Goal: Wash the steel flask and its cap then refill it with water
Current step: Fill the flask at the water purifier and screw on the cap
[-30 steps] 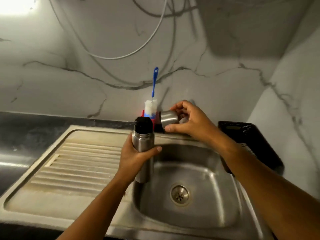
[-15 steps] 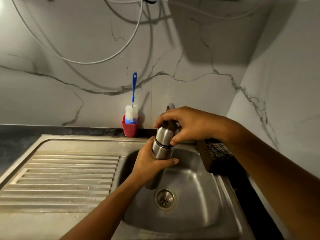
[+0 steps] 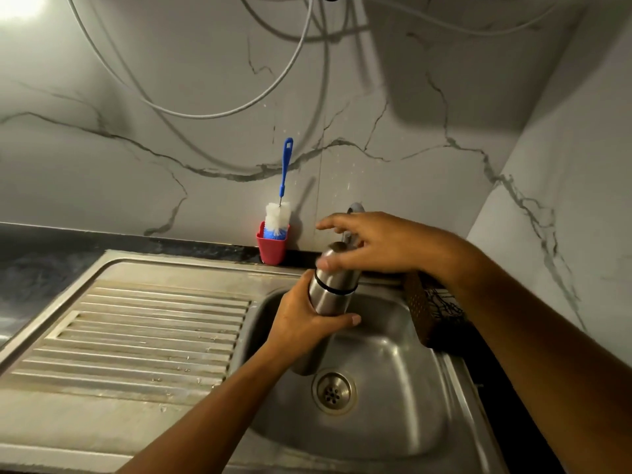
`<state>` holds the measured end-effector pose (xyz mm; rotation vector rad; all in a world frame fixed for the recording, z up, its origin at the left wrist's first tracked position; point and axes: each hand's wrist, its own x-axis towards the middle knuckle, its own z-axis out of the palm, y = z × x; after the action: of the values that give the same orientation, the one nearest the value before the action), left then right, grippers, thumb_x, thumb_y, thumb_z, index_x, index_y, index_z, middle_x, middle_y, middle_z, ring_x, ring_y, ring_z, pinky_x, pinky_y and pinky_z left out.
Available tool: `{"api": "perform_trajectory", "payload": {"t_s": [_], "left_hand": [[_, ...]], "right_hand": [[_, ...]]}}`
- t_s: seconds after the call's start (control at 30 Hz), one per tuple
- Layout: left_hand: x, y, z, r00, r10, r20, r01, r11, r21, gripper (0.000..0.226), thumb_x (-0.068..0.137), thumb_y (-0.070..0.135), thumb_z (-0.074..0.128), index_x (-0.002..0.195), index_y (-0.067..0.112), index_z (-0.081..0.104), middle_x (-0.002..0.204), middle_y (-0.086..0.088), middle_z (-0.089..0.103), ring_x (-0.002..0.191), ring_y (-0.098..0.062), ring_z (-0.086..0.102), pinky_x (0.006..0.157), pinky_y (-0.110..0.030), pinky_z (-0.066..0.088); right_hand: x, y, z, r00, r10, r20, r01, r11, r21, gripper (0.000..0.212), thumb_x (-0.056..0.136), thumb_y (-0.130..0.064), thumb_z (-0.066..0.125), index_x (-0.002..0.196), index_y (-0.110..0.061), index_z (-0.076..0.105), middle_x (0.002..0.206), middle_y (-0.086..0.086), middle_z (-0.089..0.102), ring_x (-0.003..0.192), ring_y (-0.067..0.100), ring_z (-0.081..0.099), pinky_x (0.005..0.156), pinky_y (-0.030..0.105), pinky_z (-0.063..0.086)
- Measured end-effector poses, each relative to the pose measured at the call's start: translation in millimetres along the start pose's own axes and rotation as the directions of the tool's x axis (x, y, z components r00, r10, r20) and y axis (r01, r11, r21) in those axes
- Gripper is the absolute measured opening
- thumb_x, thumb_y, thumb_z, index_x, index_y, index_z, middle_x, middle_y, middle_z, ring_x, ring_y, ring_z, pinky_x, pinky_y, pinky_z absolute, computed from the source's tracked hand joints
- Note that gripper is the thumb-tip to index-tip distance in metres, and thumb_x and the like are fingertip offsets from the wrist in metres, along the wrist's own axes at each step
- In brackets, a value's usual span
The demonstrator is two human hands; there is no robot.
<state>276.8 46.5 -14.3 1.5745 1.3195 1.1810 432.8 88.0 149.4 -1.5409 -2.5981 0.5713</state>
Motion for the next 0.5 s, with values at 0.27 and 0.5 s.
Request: {"api": "perform_trajectory", "payload": {"t_s": [0.27, 0.5], "left_hand": [[-1, -6, 0, 1.0, -0.026, 0.002, 0.026, 0.999, 0.034, 0.076, 0.065, 0.037, 0.097, 0.119, 0.053, 0.045, 0.109, 0.022, 0.064, 0.1, 0.02, 0.059, 0.07, -0.005, 0.051], [-3, -5, 9, 0.999, -0.023, 0.04, 0.023, 1.0, 0.009, 0.076, 0.067, 0.032, 0.097, 0.123, 0.05, 0.048, 0.114, 0.02, 0.066, 0.103, 0.014, 0.062, 0.076, -0.007, 0.052]], "right_hand": [[-4, 3, 4, 0.999, -0.049, -0.009, 0.049, 0.999, 0.015, 0.048, 0.082, -0.052, 0.08, 0.123, -0.035, 0.064, 0.106, -0.008, 0.067, 0.088, 0.008, 0.066, 0.072, 0.022, 0.055], [5, 15, 28, 0.991, 0.029, -0.128, -0.056, 0.975, -0.215, 0.064, 0.077, -0.091, 0.047, 0.1, -0.032, 0.057, 0.153, 0.016, 0.046, 0.094, 0.014, 0.058, 0.077, 0.032, 0.054]]}}
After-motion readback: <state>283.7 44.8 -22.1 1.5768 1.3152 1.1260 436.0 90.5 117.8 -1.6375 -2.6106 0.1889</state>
